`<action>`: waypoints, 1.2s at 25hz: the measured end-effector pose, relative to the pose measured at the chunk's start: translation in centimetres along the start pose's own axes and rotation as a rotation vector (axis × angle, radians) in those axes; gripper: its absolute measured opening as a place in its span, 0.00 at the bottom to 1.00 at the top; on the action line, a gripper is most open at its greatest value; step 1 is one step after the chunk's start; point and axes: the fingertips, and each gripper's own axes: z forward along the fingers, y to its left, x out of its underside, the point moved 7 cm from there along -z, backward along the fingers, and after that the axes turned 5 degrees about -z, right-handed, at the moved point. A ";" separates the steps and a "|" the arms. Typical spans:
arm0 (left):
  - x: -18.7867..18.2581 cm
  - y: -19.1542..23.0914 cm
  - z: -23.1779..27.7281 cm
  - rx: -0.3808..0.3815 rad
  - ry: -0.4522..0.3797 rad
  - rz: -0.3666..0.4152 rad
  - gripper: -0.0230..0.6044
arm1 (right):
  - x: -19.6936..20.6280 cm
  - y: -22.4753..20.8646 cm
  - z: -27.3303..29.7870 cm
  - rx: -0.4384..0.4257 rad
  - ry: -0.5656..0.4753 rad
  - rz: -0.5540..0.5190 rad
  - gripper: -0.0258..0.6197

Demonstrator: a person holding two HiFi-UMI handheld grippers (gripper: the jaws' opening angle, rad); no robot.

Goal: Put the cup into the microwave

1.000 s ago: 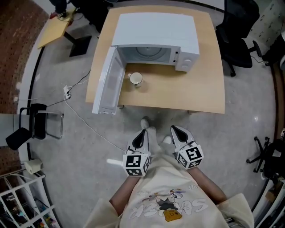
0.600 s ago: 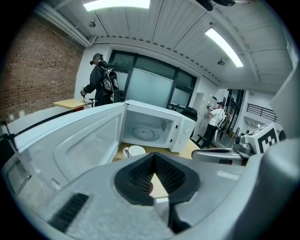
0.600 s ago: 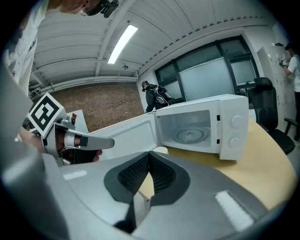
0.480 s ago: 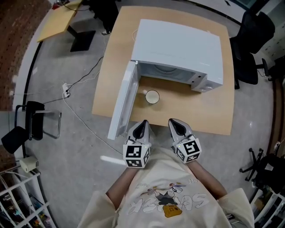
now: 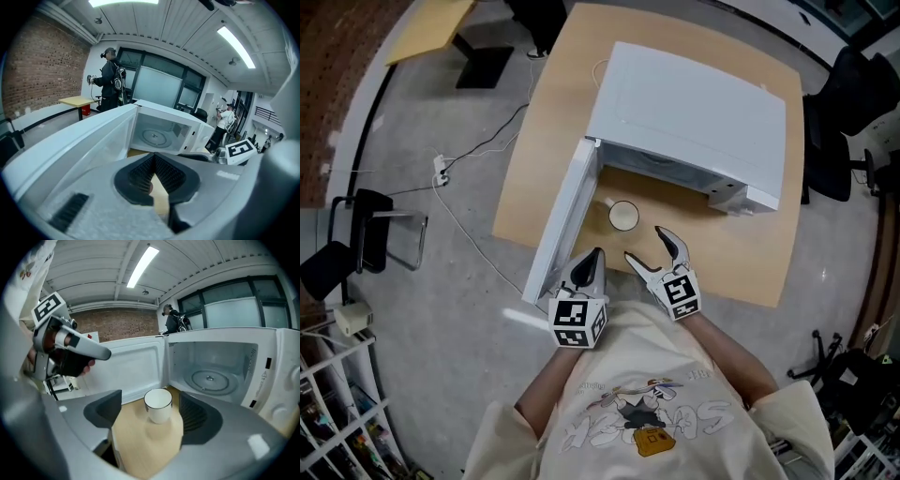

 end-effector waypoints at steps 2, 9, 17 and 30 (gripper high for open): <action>0.1 -0.1 0.0 -0.025 -0.002 -0.002 0.04 | 0.8 -0.9 1.7 -0.008 -0.003 -0.050 0.71; 0.6 -0.4 -2.2 -0.134 -0.073 0.021 0.04 | 3.7 -2.9 8.7 -0.096 0.031 -0.161 0.84; 0.7 -0.4 -4.0 -0.220 -0.142 0.015 0.04 | 4.0 -3.1 12.5 -0.164 0.079 -0.141 0.67; -0.3 -0.4 -2.8 -0.173 -0.150 -0.005 0.04 | -3.6 -10.5 11.3 0.027 -0.035 -0.069 0.67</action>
